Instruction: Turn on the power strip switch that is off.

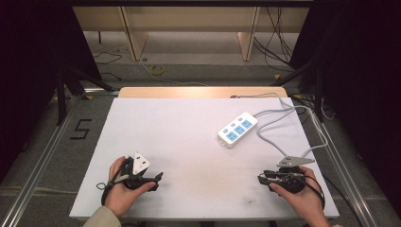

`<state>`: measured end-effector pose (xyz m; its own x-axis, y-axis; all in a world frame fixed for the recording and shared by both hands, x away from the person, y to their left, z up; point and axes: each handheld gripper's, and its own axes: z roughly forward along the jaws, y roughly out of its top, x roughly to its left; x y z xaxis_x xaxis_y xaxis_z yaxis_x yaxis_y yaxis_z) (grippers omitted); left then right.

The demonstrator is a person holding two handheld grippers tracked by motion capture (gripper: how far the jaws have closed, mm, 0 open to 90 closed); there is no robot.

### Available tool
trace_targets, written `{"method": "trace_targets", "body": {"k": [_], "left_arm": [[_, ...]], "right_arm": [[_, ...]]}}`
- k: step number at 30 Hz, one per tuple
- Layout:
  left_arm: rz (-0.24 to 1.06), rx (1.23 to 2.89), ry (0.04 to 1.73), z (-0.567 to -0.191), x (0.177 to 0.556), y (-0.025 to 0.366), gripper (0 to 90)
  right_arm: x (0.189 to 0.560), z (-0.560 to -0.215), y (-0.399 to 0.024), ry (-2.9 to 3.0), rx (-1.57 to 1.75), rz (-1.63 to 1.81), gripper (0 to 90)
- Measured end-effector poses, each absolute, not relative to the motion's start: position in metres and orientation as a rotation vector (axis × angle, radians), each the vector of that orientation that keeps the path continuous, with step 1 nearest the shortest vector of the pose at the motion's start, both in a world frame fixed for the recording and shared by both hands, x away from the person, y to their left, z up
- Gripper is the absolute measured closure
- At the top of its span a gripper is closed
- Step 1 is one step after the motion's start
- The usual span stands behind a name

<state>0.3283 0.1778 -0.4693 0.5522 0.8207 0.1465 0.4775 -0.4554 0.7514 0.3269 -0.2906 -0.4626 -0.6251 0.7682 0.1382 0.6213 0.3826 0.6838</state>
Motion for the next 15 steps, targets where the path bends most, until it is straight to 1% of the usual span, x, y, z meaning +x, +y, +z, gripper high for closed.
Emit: {"method": "trace_targets", "body": {"k": [2, 7, 9, 15], "left_arm": [[0.665, 2.122, 1.039, -0.469, 0.328, 0.178, 16.0], [0.671, 2.12, 1.041, -0.469, 0.327, 0.178, 16.0], [0.675, 2.122, 1.038, -0.469, 0.327, 0.178, 16.0], [0.674, 2.121, 1.044, -0.468, 0.327, 0.177, 16.1]], "right_arm": [[0.327, -0.461, -0.29, 2.446, 1.236, 1.06, 67.9], [0.329, -0.453, -0.286, 2.474, 1.186, 0.984, 85.8], [0.331, -0.448, -0.284, 2.486, 1.174, 0.943, 90.0], [0.342, -0.441, -0.276, 2.541, 1.161, 0.852, 90.0]]}}
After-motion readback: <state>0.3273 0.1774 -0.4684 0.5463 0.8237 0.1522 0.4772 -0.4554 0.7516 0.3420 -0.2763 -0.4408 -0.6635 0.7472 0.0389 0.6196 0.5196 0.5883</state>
